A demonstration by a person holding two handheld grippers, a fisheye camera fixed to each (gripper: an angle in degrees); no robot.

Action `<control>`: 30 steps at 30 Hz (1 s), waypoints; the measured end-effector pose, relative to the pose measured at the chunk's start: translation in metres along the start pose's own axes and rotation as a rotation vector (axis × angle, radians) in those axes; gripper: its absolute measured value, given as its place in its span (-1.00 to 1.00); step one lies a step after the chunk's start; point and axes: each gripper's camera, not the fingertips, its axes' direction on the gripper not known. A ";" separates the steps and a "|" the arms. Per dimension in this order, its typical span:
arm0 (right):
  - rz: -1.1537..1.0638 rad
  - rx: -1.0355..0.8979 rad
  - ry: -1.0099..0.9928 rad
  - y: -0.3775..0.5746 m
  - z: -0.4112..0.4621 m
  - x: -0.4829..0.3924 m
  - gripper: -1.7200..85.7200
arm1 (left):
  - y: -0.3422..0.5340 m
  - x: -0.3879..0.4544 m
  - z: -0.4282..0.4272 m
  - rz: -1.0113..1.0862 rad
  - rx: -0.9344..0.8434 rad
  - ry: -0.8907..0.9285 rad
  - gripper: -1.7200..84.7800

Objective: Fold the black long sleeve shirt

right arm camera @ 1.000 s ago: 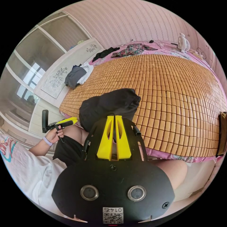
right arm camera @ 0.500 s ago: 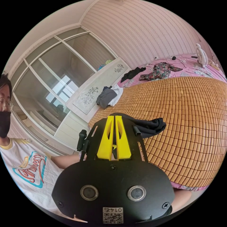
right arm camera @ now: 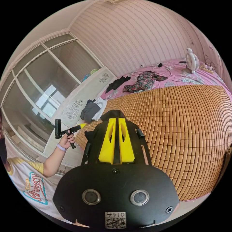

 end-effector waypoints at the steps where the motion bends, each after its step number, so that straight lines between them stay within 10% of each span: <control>1: 0.008 -0.021 0.012 0.004 0.006 0.004 -0.89 | 0.007 -0.001 0.000 0.011 0.017 -0.028 -0.76; 23: -0.046 -0.379 0.423 -0.036 0.176 0.037 -0.80 | 0.069 -0.036 0.152 -0.122 -0.352 -0.208 -0.88; 30: -0.112 -0.247 0.230 -0.022 0.088 0.006 -0.93 | 0.070 -0.008 0.108 -0.005 -0.265 -0.118 -0.94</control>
